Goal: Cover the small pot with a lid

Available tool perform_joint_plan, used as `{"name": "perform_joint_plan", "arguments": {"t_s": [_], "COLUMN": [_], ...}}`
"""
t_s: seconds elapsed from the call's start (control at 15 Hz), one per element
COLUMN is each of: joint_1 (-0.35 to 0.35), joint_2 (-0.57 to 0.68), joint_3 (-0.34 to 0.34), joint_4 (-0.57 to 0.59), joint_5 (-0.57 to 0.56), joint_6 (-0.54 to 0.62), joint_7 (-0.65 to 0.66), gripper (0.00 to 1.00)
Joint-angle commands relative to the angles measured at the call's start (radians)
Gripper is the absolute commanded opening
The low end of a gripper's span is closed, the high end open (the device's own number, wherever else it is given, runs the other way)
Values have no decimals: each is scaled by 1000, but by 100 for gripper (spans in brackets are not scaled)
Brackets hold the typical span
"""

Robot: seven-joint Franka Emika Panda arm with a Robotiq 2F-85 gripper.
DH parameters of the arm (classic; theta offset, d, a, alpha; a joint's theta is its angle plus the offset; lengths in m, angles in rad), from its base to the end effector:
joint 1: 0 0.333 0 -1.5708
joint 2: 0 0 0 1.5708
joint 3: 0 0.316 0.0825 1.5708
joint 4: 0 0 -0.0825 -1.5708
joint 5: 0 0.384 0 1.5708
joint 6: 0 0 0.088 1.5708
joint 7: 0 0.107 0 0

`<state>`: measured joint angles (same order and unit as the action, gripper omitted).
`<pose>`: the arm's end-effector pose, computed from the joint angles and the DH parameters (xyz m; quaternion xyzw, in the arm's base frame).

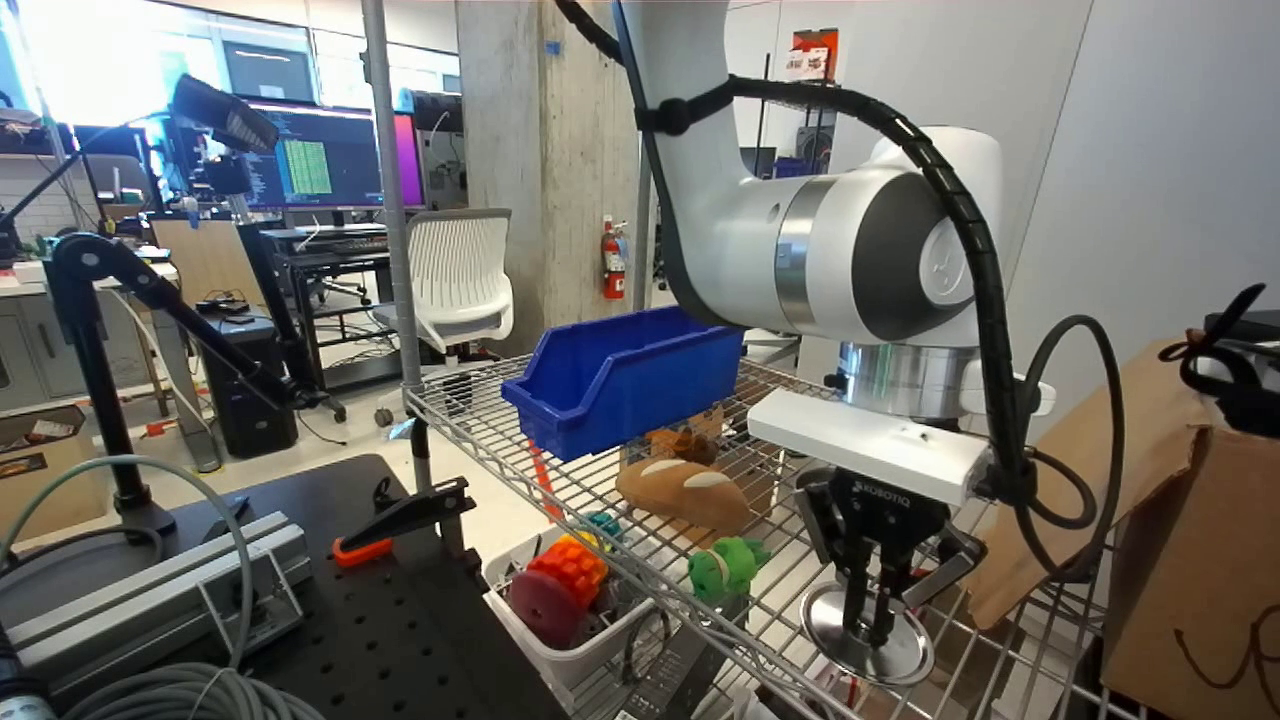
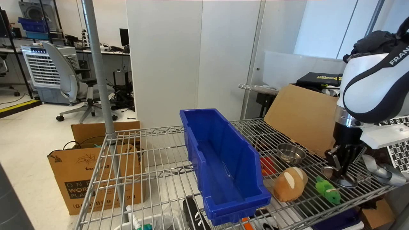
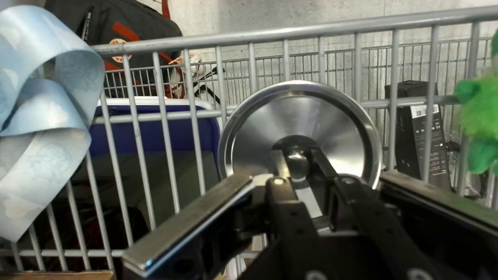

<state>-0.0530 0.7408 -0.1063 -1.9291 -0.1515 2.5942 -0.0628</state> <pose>0.5952 -0.0931 0.0946 0.9961 0.0304 -0.0455 0.0686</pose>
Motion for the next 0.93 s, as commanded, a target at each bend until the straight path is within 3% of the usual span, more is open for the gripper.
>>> {"name": "perform_joint_plan", "arguments": {"t_s": [0.0,0.47,0.87], "joint_1": [1,10,57], "joint_2": [-58,-163,-91], "joint_3": [0,15,22], "joint_4": [-25,0,123], "joint_5": [-4,9,-4], "joint_6": [-4,-82,-76], "joint_7": [-4,14,71], "gripper": [5,5,5]}}
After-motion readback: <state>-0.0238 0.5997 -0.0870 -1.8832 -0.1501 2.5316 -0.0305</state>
